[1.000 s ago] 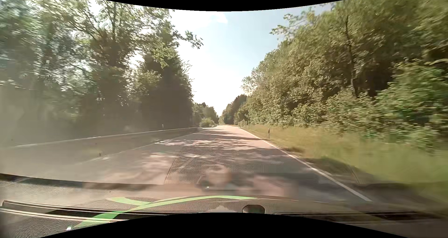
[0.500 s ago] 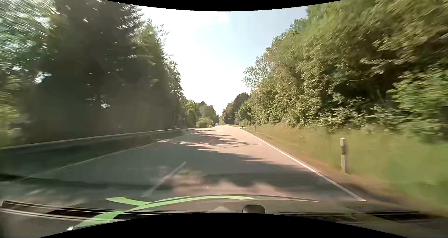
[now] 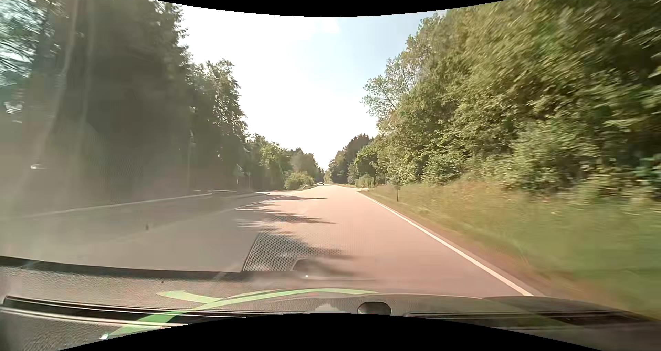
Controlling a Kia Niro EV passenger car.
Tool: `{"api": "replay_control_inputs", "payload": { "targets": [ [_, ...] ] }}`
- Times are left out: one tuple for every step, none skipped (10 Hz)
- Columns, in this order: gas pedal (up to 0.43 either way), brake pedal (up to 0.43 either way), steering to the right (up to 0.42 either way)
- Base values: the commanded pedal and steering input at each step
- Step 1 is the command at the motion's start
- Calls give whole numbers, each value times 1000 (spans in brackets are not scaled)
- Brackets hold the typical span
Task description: Follow the waypoints while adhering to traffic rules and regulations
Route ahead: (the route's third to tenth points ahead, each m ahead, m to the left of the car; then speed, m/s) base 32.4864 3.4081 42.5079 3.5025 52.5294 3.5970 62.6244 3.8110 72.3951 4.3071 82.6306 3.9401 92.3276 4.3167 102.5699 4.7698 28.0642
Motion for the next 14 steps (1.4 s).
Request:
{"api": "replay_control_inputs", "payload": {
  "targets": [
    [209, 0, -3],
    [209, 0, -3],
    [209, 0, -3],
    [209, 0, -3],
    [209, 0, -3],
    [220, 0, -3],
    [220, 0, -4],
    [220, 0, -5],
    [228, 0, -5],
    [228, 0, -6],
    [228, 0, -6],
    [220, 0, -6],
    [220, 0, -7],
    [220, 0, -9]
  ]
}}
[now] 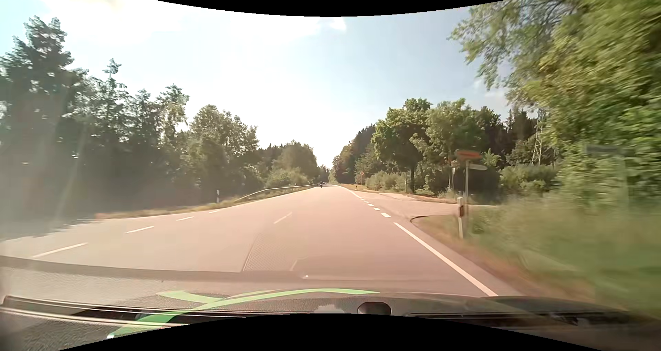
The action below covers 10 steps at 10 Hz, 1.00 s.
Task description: Follow the waypoints while adhering to traffic rules and regulations
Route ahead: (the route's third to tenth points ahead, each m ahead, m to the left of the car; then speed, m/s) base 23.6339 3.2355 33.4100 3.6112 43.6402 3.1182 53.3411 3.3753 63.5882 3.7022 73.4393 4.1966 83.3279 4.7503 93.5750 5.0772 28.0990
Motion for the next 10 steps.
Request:
{"api": "replay_control_inputs", "payload": {
  "targets": [
    [220, 0, -9],
    [209, 0, -10],
    [209, 0, -10],
    [209, 0, -9],
    [209, 0, -10],
    [209, 0, -9],
    [209, 0, -10],
    [209, 0, -9],
    [220, 0, -8],
    [220, 0, -7]
  ]
}}
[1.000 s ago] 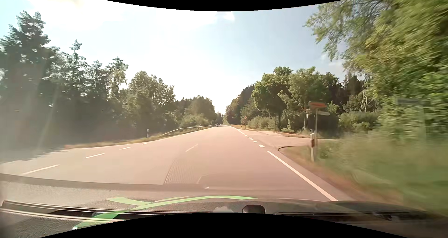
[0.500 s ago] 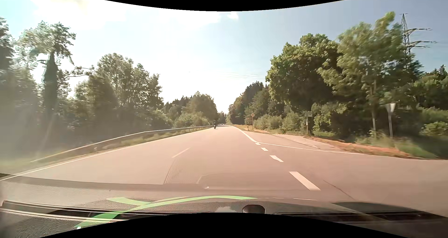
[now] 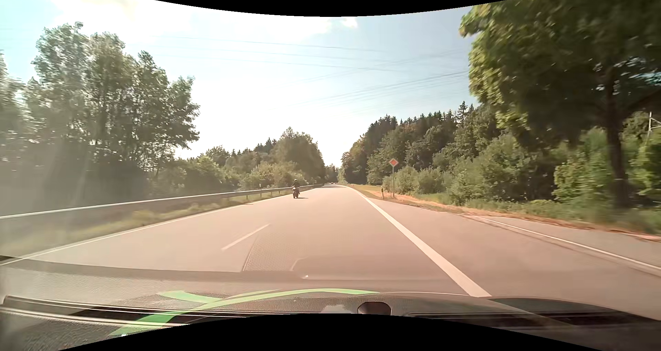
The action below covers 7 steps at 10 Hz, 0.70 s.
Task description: Follow the waypoints while adhering to traffic rules and regulations
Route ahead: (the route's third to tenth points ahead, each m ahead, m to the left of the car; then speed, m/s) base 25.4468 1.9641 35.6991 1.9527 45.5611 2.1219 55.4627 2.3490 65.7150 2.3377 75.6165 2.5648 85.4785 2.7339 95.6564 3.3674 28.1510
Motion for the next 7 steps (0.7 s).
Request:
{"api": "replay_control_inputs", "payload": {
  "targets": [
    [228, 0, -7],
    [228, 0, -7],
    [248, 0, -8],
    [248, 0, -7],
    [260, 0, -7],
    [260, 0, -7],
    [260, 0, -7]
  ]
}}
